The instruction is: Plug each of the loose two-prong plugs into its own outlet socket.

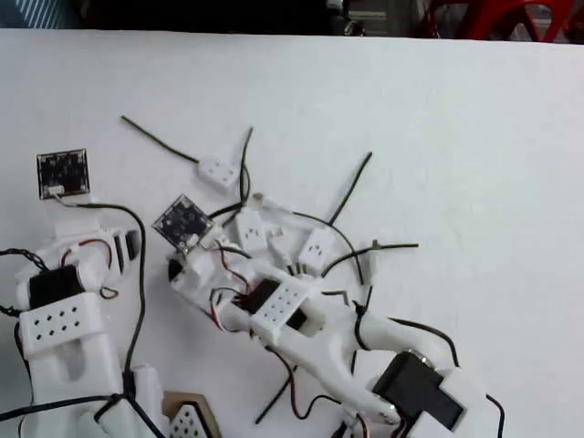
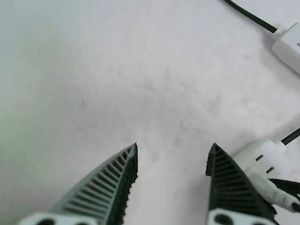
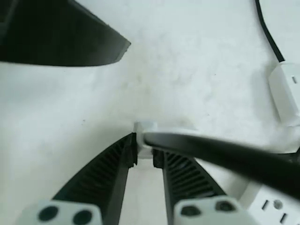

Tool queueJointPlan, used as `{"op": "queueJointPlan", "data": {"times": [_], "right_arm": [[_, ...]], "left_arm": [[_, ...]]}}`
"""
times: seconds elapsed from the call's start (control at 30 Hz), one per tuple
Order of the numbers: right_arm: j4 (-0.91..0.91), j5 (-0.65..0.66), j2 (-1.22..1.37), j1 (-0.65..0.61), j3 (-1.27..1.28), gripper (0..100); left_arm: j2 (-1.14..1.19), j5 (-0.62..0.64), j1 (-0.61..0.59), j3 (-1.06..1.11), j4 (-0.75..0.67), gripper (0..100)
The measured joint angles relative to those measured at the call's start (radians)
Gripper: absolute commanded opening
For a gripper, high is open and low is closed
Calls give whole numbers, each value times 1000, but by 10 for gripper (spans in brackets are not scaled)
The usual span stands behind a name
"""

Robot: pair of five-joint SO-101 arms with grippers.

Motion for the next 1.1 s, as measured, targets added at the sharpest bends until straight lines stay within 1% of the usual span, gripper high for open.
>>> {"op": "queueJointPlan", "data": {"times": [0.07, 0.27, 0.4, 0.7, 0.93, 1.1], "right_arm": [[20, 0, -2, 0, -5, 17], [186, 0, -14, 0, -72, 17], [235, 0, -15, 0, -101, 17], [431, 0, -11, -2, -230, 17], [463, 0, 124, 0, -344, 17], [594, 0, 155, 0, -446, 17]], "left_arm": [[0, 0, -14, 0, 0, 242], [0, 0, -25, 40, -31, 242], [0, 0, -25, 44, -54, 242], [0, 0, -25, 52, -57, 242], [0, 0, -25, 54, -57, 242], [0, 0, -25, 54, -57, 242]]}}
